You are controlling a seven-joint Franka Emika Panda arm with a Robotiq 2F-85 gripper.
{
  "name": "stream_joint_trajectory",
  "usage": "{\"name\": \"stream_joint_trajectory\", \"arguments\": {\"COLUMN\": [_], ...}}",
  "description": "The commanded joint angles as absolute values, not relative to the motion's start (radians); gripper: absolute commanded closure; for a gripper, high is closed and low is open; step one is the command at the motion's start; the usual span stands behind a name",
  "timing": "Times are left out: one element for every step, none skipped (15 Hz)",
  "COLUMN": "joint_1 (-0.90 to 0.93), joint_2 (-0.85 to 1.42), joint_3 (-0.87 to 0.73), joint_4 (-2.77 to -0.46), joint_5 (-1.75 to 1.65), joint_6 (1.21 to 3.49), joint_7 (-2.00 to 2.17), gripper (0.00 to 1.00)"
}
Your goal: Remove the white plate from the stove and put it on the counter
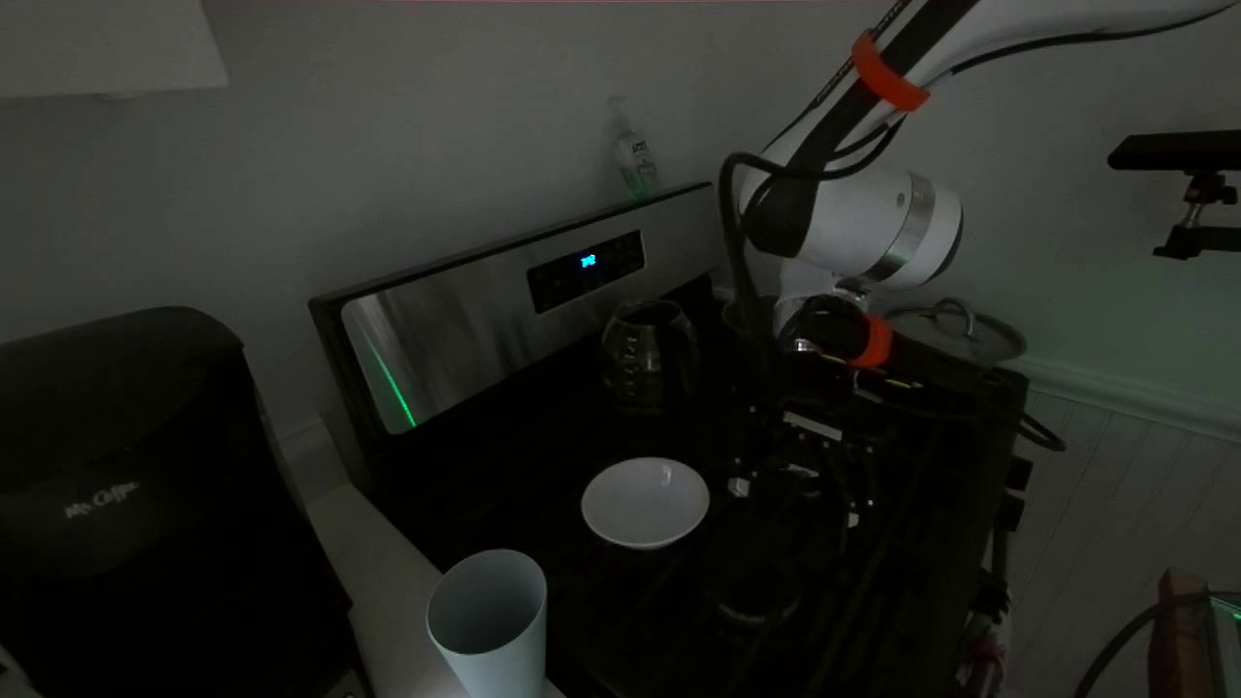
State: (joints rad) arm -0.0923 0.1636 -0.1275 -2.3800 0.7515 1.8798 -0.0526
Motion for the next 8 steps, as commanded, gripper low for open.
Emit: {"name": "stream_joint_trajectory", "arguments": {"joint_1": [-0.105, -0.107, -0.109, -0.111, -0.112, -0.114, -0.113, -0.112], "joint_2": [0.143, 0.141, 0.143, 0.152, 0.162, 0.170, 0.174, 0.176], "joint_3": [-0.133, -0.136, -0.138, -0.139, -0.140, -0.143, -0.145, -0.146], "joint_4": [-2.382, -2.377, -2.372, -2.359, -2.348, -2.338, -2.328, -2.317], "joint_5": [0.792, 0.802, 0.809, 0.809, 0.806, 0.799, 0.795, 0.788], "joint_6": [1.920, 1.931, 1.942, 1.945, 1.945, 1.946, 1.952, 1.963], "joint_7": [0.103, 0.131, 0.160, 0.189, 0.215, 0.243, 0.266, 0.287], "gripper": [0.00, 0.00, 0.01, 0.01, 0.00, 0.00, 0.01, 0.01]}}
